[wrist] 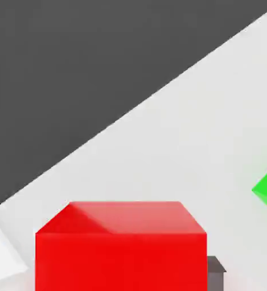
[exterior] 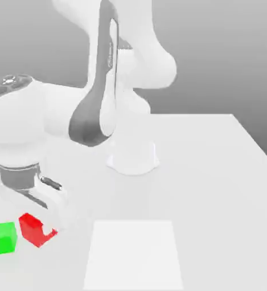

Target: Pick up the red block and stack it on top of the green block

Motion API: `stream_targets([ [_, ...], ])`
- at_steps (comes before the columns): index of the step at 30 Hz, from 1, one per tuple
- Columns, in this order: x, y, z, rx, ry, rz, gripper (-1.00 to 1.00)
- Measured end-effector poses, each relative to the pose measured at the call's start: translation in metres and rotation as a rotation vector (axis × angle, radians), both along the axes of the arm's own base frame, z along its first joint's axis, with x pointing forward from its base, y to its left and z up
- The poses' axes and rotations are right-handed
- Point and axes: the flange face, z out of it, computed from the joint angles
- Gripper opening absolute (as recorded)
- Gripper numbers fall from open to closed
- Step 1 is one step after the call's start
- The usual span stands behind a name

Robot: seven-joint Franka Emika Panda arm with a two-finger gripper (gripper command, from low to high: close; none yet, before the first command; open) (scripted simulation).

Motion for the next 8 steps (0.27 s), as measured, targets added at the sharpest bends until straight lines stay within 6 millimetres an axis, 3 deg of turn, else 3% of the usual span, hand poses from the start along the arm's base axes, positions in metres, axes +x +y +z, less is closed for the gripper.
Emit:
stream_targets([
  [2, -0.018, -0.031, -0.016, 0.002, -0.002, -0.094, -1.0],
  [4, -0.023, -0.039, -0.04, 0.002, -0.002, -0.119, -1.0],
  [5, -0.025, -0.04, -0.05, 0.002, -0.002, -0.123, 1.0],
  [8, -0.025, -0.04, -0.05, 0.002, -0.002, -0.123, 1.0],
])
